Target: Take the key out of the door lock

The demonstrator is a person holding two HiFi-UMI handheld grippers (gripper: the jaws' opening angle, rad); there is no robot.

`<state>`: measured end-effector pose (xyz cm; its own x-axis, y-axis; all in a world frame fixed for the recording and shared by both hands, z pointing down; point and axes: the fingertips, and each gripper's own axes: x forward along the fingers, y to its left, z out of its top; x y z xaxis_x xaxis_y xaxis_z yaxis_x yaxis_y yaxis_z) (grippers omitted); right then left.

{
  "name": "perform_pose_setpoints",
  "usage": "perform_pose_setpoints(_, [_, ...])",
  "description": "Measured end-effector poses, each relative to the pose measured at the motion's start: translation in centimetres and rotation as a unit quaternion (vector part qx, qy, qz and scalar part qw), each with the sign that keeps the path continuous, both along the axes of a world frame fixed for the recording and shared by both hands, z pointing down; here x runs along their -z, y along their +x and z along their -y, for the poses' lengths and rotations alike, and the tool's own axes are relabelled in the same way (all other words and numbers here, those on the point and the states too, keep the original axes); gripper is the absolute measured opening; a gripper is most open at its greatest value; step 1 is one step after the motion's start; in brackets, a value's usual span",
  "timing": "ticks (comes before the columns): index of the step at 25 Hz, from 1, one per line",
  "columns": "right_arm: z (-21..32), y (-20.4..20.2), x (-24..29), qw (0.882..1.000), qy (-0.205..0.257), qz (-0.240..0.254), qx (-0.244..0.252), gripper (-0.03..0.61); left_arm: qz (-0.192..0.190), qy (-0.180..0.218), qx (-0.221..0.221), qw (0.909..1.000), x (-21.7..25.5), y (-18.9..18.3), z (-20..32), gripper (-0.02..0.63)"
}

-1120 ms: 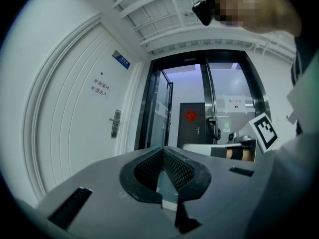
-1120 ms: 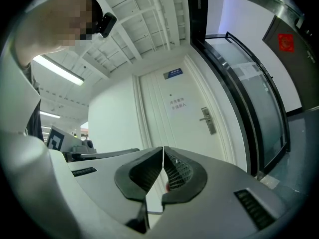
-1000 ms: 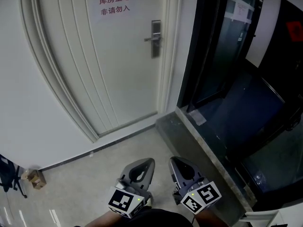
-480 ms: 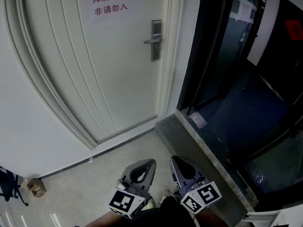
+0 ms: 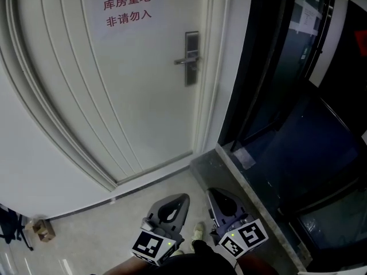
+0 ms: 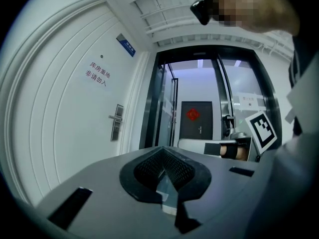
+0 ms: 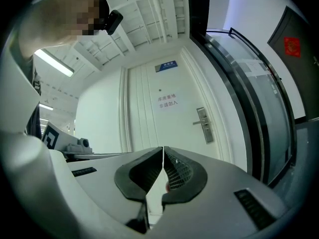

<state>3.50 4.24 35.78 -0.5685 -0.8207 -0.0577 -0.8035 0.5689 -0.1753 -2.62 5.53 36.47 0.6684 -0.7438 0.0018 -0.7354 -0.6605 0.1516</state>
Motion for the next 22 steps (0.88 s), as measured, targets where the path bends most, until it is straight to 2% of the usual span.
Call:
perform_pose_setpoints(13, [12.8, 4.5, 1.8, 0.998, 0.015, -0.014, 0.052, 0.017, -0.003, 0.012, 0.051, 0.9986, 2.1, 4.8, 12.4, 0.006])
perform_pose_setpoints(22, [19.6, 5.9, 1.9, 0.997, 0.039, -0.038, 0.054, 0.017, 0.002, 0.006, 0.066, 0.9978, 1.9, 6.1, 18.1, 0.006])
